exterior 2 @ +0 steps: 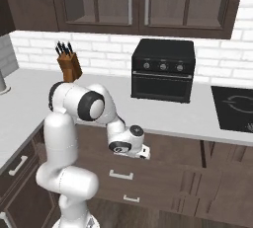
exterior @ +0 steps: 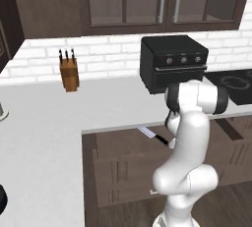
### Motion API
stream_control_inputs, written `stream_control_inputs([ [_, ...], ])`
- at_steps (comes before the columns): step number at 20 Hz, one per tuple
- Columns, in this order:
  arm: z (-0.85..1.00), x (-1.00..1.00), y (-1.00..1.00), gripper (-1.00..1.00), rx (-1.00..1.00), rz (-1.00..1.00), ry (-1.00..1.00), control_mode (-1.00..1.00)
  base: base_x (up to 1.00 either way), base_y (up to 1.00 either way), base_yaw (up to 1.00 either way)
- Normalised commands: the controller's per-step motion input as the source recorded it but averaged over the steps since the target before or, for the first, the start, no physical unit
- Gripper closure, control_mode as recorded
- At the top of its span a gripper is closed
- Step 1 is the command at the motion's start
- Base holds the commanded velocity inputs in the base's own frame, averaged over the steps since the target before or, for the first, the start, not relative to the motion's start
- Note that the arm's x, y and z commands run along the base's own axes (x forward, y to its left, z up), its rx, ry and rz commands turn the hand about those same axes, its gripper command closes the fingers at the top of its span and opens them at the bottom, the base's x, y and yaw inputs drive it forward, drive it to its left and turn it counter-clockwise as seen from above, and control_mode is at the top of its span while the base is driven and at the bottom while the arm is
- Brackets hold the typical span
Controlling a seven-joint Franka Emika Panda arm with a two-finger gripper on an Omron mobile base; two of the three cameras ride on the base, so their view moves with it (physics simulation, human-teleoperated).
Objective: Pick up the knife from the drawer and place it on the cutting board. Then place the meat from the plate to the cutting board.
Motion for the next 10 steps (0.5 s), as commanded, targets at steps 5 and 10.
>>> stream_control_inputs([
  [5,0.00,-0.59,-0.02,-1.00,0.12,0.00,0.00,-1.00,0.00,0.00,0.00],
  [10,0.00,-0.19,0.00,-1.00,0.04,0.01,0.02,-1.00,0.00,0.00,0.00],
])
